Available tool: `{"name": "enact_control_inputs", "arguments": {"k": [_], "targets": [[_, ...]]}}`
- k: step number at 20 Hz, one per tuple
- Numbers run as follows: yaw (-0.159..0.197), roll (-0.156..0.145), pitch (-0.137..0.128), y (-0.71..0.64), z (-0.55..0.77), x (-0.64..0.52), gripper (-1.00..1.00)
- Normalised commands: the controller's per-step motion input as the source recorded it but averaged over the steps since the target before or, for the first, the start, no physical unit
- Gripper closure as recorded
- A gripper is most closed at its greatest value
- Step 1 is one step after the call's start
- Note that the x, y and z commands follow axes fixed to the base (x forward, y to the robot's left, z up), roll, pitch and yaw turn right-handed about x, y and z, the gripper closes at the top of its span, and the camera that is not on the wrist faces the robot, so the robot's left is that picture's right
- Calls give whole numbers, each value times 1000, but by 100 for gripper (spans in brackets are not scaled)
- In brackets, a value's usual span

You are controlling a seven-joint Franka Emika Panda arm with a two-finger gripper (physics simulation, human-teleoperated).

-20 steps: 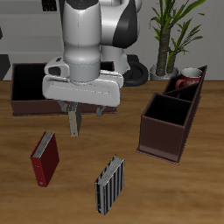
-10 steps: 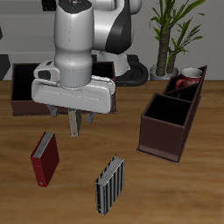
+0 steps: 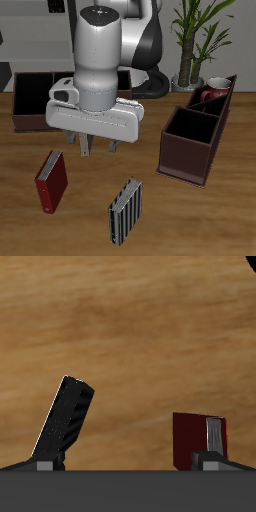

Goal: Place the red mug into the left desk caddy's left compartment and place the striped book into the left desk caddy's back compartment and place the red book into the back desk caddy's front compartment

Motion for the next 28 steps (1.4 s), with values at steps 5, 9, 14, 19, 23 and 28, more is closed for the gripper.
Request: {"name": "enact_control_inputs", "arguments": {"k": [5,9,14,19,23,28], "targets": [[-20,19,-9,236,-137,210,-100],[-81,80,13,229,-298,257,-100],[-37,17,11,173,-397,195,-100],[-38,14,-11,-18,-192,30,-100],[-35,40,-22,229,-310,-3,-100],[-4,27,-8,216,-346,-38,-100]]}}
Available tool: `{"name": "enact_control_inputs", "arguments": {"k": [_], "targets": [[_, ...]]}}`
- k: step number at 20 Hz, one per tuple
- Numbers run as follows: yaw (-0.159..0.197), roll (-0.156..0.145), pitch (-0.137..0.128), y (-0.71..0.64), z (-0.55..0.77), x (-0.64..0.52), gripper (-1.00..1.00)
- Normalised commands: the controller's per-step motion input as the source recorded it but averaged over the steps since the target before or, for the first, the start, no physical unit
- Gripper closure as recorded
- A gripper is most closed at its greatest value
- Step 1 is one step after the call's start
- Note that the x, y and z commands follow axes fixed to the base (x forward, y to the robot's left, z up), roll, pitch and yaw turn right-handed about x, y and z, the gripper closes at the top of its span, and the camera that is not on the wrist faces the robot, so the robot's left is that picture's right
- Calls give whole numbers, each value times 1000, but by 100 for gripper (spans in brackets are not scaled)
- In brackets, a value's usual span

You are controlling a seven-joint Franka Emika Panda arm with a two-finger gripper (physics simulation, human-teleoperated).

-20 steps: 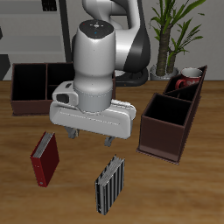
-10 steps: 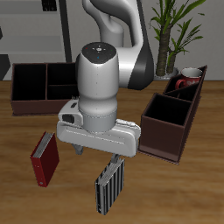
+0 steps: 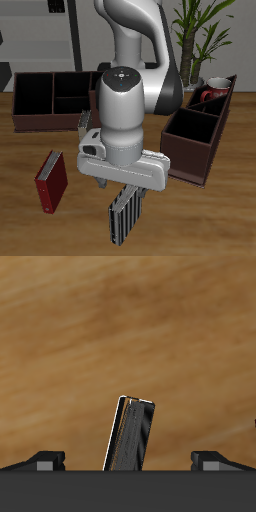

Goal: Place the red mug into the left desk caddy's left compartment and place the striped book into the left desk caddy's back compartment and place the red book into the back desk caddy's front compartment

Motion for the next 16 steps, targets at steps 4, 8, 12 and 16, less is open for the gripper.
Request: {"name": "enact_control_inputs", "arguments": {"k": [4,8,12,16], "targets": [[-33,-9,-33,24,-252,54,-100],[-14,-2,29,-41,-232,77,-100],[1,-5,27,-4,-166,39,-100],[-7,-17,34,-70,-207,58,-100]]}}
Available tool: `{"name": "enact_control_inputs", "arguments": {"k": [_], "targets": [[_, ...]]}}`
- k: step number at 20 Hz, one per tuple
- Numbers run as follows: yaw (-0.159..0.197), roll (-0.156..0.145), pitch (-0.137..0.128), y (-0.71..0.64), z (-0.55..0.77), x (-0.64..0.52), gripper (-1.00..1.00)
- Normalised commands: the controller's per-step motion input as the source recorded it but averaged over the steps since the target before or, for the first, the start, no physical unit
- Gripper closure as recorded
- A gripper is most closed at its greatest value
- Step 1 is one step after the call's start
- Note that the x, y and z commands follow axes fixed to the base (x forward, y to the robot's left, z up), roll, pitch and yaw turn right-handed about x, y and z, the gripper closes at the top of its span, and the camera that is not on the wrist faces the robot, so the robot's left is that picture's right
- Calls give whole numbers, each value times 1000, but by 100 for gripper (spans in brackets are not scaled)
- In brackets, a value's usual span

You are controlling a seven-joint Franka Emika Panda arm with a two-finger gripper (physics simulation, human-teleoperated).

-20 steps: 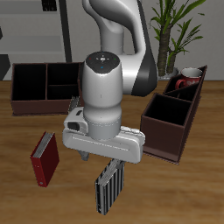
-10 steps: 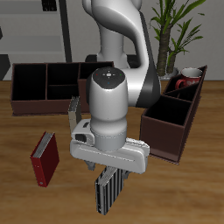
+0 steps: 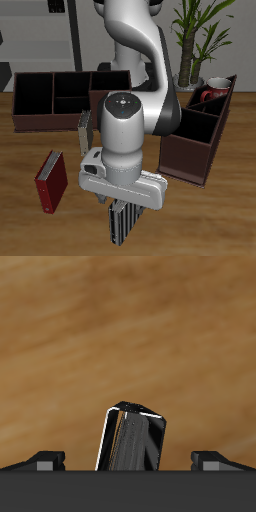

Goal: Place the red mug into the left desk caddy's left compartment and place the striped book into the left desk caddy's back compartment and place the red book into the back desk caddy's front compartment

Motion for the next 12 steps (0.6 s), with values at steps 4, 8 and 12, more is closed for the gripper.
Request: {"name": "enact_control_inputs", "arguments": {"k": [4,8,12], "targets": [[10,-2,19,32,-152,19,-100],[27,25,7,9,-84,-37,100],[-36,-28,18,-224,-45,43,100]]}}
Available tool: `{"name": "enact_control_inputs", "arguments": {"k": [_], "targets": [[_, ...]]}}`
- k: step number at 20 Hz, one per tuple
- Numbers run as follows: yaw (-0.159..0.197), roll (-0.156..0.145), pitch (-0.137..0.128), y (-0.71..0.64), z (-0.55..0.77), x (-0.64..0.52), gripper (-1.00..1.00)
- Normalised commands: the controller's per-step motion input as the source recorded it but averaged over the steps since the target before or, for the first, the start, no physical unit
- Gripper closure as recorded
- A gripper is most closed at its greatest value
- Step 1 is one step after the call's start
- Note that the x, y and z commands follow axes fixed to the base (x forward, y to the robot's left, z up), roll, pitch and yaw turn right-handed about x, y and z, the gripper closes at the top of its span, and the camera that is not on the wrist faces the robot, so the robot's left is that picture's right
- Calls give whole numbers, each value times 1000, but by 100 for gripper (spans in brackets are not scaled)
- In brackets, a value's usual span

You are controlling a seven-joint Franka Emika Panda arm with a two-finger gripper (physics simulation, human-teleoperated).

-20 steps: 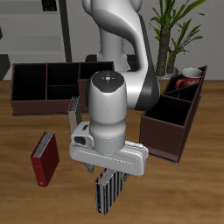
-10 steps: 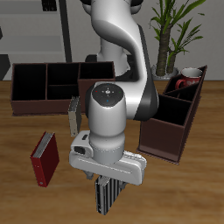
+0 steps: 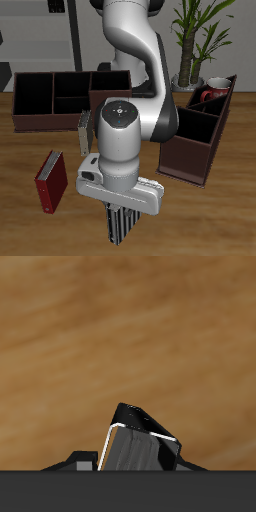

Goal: Place the red mug into the left desk caddy's left compartment and place the striped book into the left desk caddy's back compartment and place the red book into the back desk caddy's front compartment

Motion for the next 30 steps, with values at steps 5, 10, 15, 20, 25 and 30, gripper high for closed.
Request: {"name": "enact_control_inputs", "arguments": {"k": [5,10,15,20,25,30], "targets": [[-23,-9,-15,-166,120,-122,100],[-1,-56,-34,-206,493,-383,100],[29,-28,-72,-99,683,-518,100],[41,-55,-58,-184,1123,-817,100],[81,-29,-95,-58,939,-710,100],[55,-46,-37,-5,647,-691,100]]}}
